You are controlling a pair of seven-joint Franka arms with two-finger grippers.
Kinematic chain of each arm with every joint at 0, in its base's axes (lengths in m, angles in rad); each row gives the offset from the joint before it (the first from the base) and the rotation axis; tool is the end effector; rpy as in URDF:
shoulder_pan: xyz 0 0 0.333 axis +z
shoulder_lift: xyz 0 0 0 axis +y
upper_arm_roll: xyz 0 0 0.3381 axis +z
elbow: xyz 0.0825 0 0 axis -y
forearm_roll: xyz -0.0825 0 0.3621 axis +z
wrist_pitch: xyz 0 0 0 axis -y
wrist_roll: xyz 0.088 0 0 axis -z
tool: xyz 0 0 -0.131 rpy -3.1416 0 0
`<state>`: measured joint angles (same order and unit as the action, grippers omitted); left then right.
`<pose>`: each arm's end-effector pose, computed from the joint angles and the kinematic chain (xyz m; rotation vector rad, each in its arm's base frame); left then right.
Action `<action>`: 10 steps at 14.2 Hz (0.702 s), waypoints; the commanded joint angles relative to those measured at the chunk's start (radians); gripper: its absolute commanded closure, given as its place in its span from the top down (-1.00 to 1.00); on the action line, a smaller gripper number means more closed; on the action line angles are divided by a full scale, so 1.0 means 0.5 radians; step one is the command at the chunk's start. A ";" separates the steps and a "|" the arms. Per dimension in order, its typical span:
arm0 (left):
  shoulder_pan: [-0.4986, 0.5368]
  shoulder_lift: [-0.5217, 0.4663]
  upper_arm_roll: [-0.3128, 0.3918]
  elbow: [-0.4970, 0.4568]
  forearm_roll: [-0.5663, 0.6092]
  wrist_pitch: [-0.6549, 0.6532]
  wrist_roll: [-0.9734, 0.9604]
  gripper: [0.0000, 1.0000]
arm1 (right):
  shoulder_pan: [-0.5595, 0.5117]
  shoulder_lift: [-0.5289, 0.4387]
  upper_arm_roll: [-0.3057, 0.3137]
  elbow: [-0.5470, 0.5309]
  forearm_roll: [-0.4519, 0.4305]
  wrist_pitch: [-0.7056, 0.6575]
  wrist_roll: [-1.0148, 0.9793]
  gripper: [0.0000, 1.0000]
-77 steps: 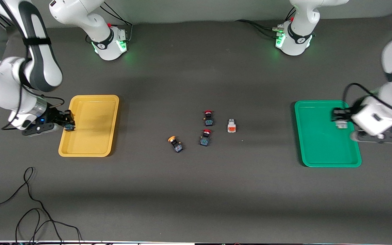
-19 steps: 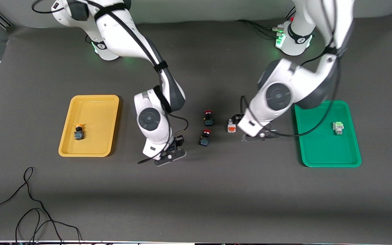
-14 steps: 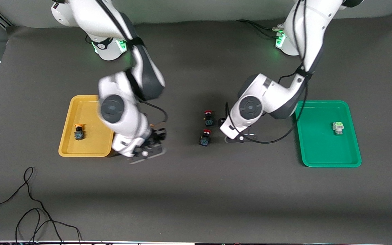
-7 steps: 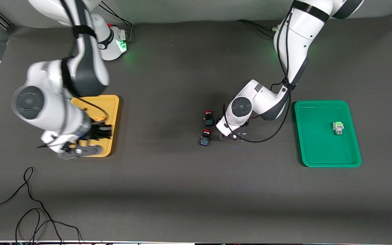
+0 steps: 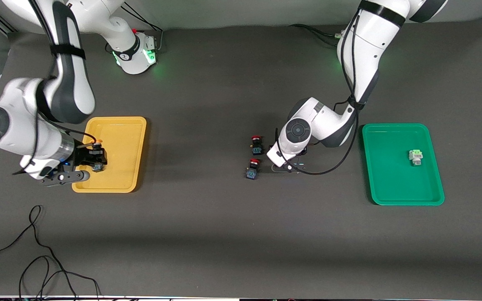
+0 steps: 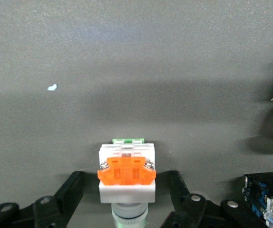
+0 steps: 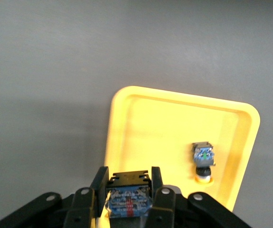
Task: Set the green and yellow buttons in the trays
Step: 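Grasp the switch with the right gripper while the left gripper grasps the orange button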
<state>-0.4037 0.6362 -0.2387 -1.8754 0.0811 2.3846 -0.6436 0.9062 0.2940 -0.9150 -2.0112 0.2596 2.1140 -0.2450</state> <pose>0.5019 -0.3647 0.1806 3.1249 -0.0365 -0.2188 0.5630 0.0323 0.3655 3.1284 0.1668 -0.0992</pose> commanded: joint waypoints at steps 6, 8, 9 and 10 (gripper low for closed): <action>0.056 -0.152 0.026 -0.011 0.031 -0.121 0.008 -1.00 | 0.053 0.381 0.020 -0.374 0.615 0.435 -0.414 -0.75; 0.102 -0.278 0.020 0.044 0.031 -0.347 0.008 -1.00 | 0.056 0.446 0.023 -0.362 0.711 0.432 -0.464 -0.74; 0.114 -0.360 0.023 0.075 0.028 -0.488 0.005 -1.00 | 0.056 0.449 0.023 -0.356 0.714 0.429 -0.449 -0.61; 0.138 -0.443 0.023 0.124 0.019 -0.650 0.005 -1.00 | 0.056 0.452 0.023 -0.340 0.714 0.420 -0.437 0.14</action>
<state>-0.3513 0.5284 -0.2263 -1.8270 0.0865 2.2006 -0.6433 0.9218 0.5077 -0.8925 -2.2054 0.5842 2.3250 -0.4442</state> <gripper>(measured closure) 0.586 0.599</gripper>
